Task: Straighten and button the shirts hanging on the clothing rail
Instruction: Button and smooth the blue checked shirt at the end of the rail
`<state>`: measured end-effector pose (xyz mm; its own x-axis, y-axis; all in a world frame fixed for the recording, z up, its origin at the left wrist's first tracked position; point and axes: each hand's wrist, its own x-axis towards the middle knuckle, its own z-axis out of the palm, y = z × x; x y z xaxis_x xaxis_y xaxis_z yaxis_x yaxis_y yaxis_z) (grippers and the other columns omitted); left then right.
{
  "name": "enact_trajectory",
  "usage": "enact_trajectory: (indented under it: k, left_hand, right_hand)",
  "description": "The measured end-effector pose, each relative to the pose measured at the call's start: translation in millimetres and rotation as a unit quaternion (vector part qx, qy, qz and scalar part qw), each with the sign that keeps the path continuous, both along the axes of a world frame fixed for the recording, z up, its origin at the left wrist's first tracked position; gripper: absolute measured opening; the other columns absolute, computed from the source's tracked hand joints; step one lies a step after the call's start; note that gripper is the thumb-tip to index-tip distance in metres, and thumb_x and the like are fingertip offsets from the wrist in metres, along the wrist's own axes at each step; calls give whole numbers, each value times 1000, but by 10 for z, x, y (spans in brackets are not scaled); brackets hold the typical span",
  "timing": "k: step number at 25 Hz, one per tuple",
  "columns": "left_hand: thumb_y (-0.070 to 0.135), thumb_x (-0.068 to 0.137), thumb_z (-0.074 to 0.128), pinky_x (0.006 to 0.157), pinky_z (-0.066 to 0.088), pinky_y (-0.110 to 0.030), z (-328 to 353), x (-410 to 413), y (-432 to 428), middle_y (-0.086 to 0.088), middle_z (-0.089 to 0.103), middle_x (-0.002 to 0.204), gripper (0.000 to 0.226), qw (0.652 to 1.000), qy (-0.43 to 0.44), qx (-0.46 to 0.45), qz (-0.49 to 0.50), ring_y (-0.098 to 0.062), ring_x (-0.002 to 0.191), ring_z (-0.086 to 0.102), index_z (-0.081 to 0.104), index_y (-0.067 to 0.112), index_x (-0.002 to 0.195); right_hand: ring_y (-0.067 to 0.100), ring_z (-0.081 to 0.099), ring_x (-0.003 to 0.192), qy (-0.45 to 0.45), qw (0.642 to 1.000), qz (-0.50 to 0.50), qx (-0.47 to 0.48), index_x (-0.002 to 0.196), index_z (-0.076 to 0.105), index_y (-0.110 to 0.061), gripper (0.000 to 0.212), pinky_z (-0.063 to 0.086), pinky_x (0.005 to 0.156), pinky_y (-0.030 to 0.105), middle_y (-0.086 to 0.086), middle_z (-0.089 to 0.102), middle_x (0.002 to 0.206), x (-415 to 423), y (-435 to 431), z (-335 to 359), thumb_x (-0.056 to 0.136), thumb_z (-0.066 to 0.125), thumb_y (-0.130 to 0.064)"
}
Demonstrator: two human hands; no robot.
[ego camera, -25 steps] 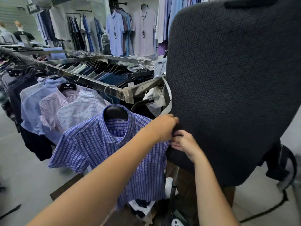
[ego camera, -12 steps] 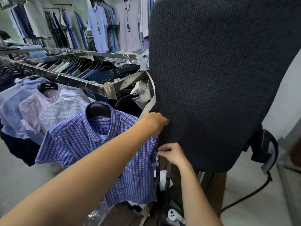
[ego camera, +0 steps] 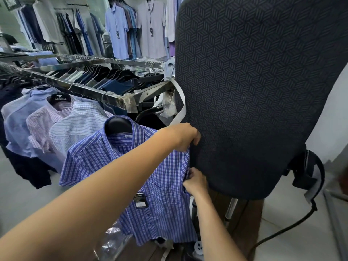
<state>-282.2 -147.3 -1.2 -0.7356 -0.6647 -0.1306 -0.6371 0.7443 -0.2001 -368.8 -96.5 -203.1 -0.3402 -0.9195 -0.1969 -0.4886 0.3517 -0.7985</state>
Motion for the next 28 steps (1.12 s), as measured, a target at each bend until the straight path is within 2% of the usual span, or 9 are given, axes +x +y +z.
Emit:
enact_trajectory:
  k: [3,5,10,11,13,17,22,25,28]
  left_hand:
    - [6,83,63,83,49,-34,9,17,-25,-3,67,113,40,1000,26,-2,-12,-23,107,60,64,23,119]
    - [7,81,65,87,52,-38,-17,41,-71,-4,67,111,38,999,42,-3,-10,-25,105,62,66,24,115]
    - [5,81,64,87,52,-40,24,14,-105,-4,69,105,34,997,70,-7,-19,-25,103,62,66,22,111]
    - [5,81,64,87,51,-40,44,5,-113,-4,69,104,34,997,72,-10,-23,-25,103,61,66,22,111]
    - [5,81,64,87,51,-41,72,-3,-118,-3,69,104,34,997,72,-14,-32,-25,102,61,66,21,111]
    - [4,81,63,87,51,-43,56,6,-130,-2,69,100,34,997,70,-18,-37,-24,100,61,64,22,110]
    - [1,81,61,77,48,-37,81,26,-135,2,61,90,31,994,100,-12,-48,-21,89,56,61,18,107]
    - [-1,81,61,72,45,-34,99,35,-143,5,55,86,28,992,109,-7,-55,-17,83,49,60,16,103]
    - [-1,80,62,71,44,-34,90,42,-164,6,52,84,27,992,111,-1,-57,-17,82,48,59,17,101]
  right_hand:
    - [17,59,63,-77,997,-6,-6,69,67,-16,25,42,58,28,0,66,69,-163,-50,-38,91,58,-7]
    - [14,59,61,-211,977,-25,-3,88,73,-14,22,45,56,27,4,69,79,-292,-14,-3,102,56,-14]
    - [22,69,104,-398,917,0,-37,115,66,-10,19,57,81,30,9,74,113,-524,63,61,105,51,-17]
    - [25,69,106,-394,918,4,-45,115,65,-9,16,57,88,35,11,74,115,-550,75,70,100,60,-12]
    - [27,70,104,-350,935,22,-44,117,61,-9,41,55,95,41,15,73,113,-619,89,56,81,76,4]
    - [26,68,104,-271,961,49,-30,126,50,-18,72,57,90,42,12,67,115,-643,125,85,68,82,11]
    - [24,64,101,-247,964,-49,-90,115,42,-32,44,53,82,40,5,58,114,-566,93,64,88,70,-12]
    - [23,65,88,-196,972,-62,-117,95,55,-27,23,49,74,34,7,65,105,-582,75,28,93,60,-5]
    - [14,65,90,-89,988,-44,-114,92,74,-26,30,47,77,21,-3,71,101,-635,114,20,91,59,-1]
